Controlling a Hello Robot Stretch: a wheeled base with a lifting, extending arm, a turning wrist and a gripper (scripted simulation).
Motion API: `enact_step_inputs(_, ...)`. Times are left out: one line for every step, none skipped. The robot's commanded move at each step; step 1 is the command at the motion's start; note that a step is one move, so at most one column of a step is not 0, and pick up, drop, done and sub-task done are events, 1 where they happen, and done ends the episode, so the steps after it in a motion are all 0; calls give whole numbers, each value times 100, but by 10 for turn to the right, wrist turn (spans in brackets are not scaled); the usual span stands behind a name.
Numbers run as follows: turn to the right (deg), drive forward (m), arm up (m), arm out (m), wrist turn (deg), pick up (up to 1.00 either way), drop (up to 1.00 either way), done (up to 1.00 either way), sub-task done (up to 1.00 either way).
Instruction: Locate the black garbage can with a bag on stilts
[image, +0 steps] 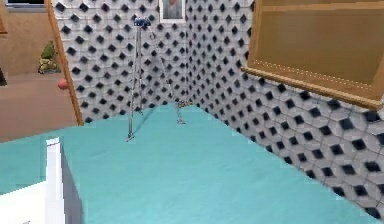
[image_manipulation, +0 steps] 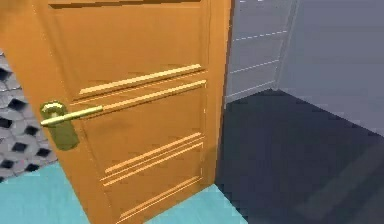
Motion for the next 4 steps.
enact_step_inputs(120,0,0,0,0,0,0,0,0)
enact_step_inputs(0,60,0,0,0,0,0,0,0)
enact_step_inputs(-450,0,0,0,0,0,0,0,0)
enact_step_inputs(-60,0,0,0,0,0,0,0,0)
